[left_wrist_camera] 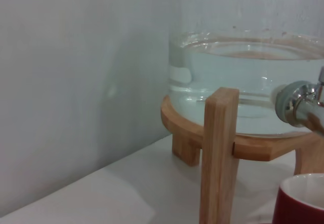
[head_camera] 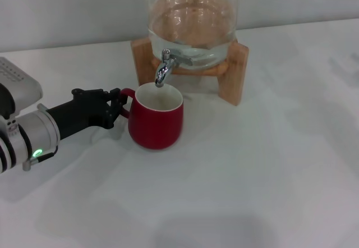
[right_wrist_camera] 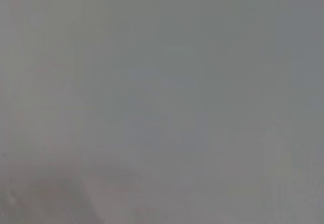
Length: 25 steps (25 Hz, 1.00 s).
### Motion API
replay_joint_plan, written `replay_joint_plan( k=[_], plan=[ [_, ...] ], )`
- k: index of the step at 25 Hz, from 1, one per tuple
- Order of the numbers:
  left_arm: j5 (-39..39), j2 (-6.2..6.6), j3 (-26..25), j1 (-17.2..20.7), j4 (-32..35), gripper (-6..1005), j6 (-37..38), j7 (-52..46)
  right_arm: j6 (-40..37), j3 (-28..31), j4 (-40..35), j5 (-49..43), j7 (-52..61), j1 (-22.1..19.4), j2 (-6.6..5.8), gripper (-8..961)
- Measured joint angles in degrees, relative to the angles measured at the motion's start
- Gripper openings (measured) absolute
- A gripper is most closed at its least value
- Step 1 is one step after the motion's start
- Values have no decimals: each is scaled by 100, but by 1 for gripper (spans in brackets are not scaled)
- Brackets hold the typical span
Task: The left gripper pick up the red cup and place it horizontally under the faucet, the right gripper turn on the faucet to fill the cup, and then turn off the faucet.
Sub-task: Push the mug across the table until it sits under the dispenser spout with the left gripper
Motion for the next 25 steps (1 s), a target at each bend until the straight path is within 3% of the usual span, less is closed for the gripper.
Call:
replay_joint_plan(
  k=[11, 18, 25],
  plan=[
    [5, 0, 35, -150, -1, 149, 69, -6, 12, 1, 7, 0, -6, 0, 0, 783],
    [4, 0, 412, -153, 0, 150, 131, -138, 33, 1, 11, 49, -8, -10, 0, 783],
    [5, 5, 462, -128, 22, 146, 175, -294, 34, 3, 16, 60, -9, -15, 0, 783]
  ],
)
